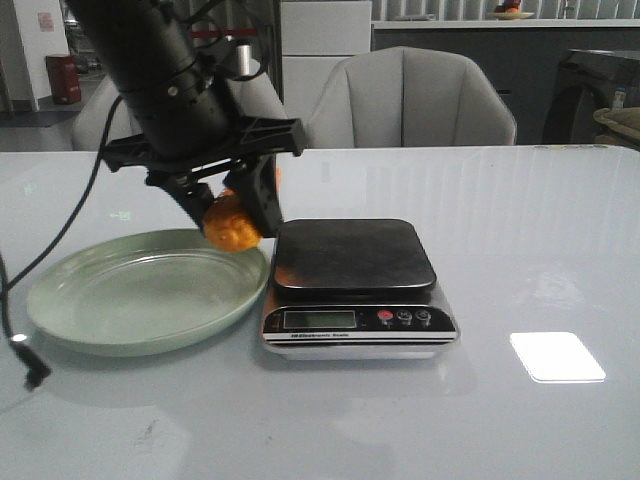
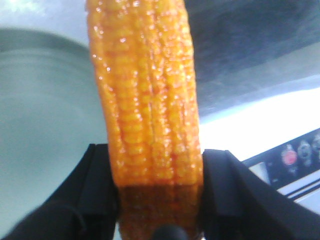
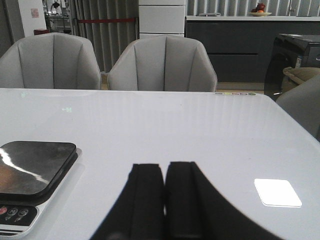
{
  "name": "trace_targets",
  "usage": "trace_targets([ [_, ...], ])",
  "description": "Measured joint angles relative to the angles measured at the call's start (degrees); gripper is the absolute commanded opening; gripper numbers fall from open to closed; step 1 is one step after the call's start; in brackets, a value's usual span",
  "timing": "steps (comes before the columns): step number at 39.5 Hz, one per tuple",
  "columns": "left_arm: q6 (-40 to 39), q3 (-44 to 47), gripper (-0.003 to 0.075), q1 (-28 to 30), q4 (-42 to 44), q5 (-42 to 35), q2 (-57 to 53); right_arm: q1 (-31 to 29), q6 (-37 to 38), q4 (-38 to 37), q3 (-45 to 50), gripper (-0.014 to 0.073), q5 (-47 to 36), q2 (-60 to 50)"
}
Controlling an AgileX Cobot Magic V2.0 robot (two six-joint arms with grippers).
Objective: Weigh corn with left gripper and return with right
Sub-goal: 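Close the left gripper on the corn cob and lift it, then carry the corn toward the scale and lower it onto the pan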
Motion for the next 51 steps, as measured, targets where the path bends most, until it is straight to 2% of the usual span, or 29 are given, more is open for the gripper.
trace_targets([
  [6, 0.0, -0.6, 0.0216, -2.0, -3.0, -1.0, 0.2, 0.0, 0.0, 0.0, 0.0, 0.0152, 0.0, 0.0],
  [10, 0.0, -1.1, 0.0259, -2.9, -4.7, -1.7, 1.4, 0.0, 0.0, 0.0, 0.0, 0.0152, 0.0, 0.0],
  [20, 0.1, -1.4, 0.0456, -4.7, -8.5, -4.9, 4.8, 0.0, 0.0, 0.0, 0.0, 0.0152, 0.0, 0.0],
  [28, 0.1, -2.5, 0.0481, -5.1, -10.9, -7.4, 6.9, 0.0, 0.0, 0.0, 0.0, 0.0152, 0.0, 0.0],
  [36, 1.2, -3.4, 0.0580, -5.1, -11.8, -6.8, 7.3, 0.0, 0.0, 0.0, 0.0, 0.0152, 0.0, 0.0],
  [51, 1.3, -5.6, 0.0573, -5.6, -13.5, -4.0, 7.6, 0.0, 0.0, 0.0, 0.0, 0.0152, 0.0, 0.0],
])
